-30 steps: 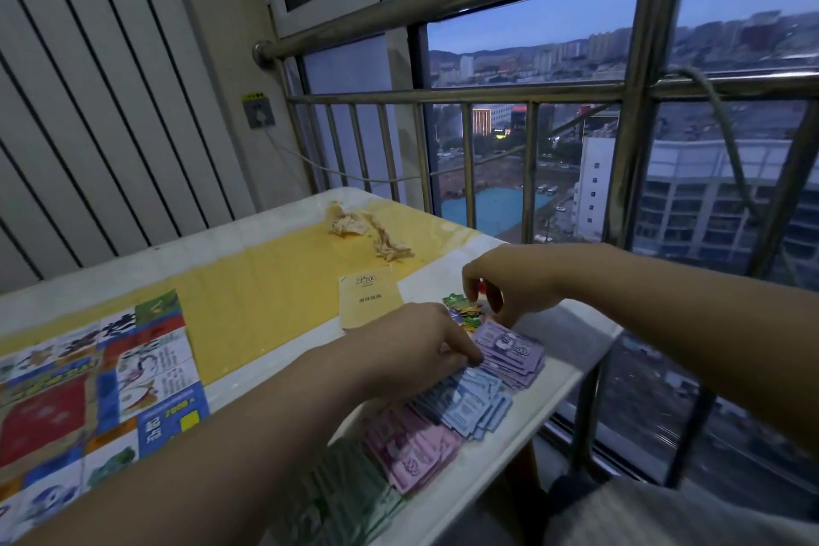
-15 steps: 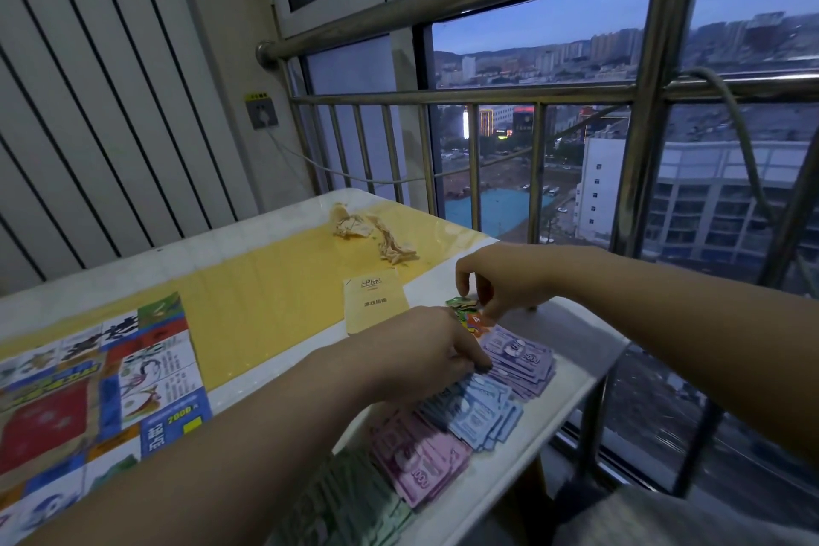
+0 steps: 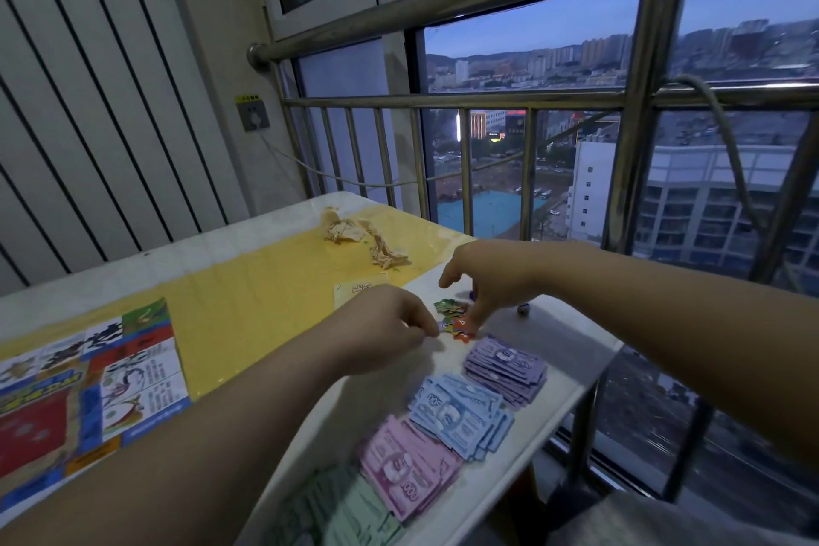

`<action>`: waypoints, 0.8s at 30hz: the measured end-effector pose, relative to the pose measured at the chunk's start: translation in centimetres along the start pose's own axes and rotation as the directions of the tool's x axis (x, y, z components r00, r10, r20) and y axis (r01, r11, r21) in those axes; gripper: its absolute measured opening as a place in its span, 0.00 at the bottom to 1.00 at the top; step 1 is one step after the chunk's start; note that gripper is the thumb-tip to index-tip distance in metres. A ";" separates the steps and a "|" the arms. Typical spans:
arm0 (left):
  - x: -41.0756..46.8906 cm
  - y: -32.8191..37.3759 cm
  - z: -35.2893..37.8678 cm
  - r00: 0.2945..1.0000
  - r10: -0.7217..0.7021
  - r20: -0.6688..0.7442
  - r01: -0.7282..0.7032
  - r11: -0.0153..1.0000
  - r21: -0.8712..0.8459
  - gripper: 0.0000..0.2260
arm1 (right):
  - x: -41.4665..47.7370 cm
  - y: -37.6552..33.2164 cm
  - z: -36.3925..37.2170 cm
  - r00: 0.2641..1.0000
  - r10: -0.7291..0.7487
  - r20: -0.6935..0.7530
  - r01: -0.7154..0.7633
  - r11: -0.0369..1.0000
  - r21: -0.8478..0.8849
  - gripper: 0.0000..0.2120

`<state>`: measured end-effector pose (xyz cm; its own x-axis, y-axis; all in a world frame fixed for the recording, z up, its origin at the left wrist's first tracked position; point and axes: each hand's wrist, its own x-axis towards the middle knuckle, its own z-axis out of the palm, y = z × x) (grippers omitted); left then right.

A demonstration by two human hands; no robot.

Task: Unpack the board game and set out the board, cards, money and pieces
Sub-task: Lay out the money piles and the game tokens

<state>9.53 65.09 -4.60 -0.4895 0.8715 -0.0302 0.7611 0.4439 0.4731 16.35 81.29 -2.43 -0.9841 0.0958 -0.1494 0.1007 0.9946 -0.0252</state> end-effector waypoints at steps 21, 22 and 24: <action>1.5 -2.7 1.8 0.979 -0.117 -0.166 0.103 0.991 -0.089 0.12 | 2.7 0.2 0.7 0.997 -0.080 -0.013 0.080 0.996 0.042 0.17; 1.6 -2.7 2.0 0.972 -0.112 -0.206 0.101 0.993 -0.061 0.13 | 2.7 0.1 0.7 0.997 -0.072 -0.025 0.073 0.996 0.056 0.17; 1.8 -2.2 2.4 0.963 -0.087 -0.256 0.087 0.996 -0.013 0.13 | 2.6 0.2 1.0 0.997 -0.052 -0.051 0.057 0.994 0.090 0.16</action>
<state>8.04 66.15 -7.82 -0.6467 0.7469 0.1548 0.7101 0.5153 0.4798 13.94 81.65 -3.80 -0.9942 0.0457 -0.0977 0.0576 0.9908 -0.1227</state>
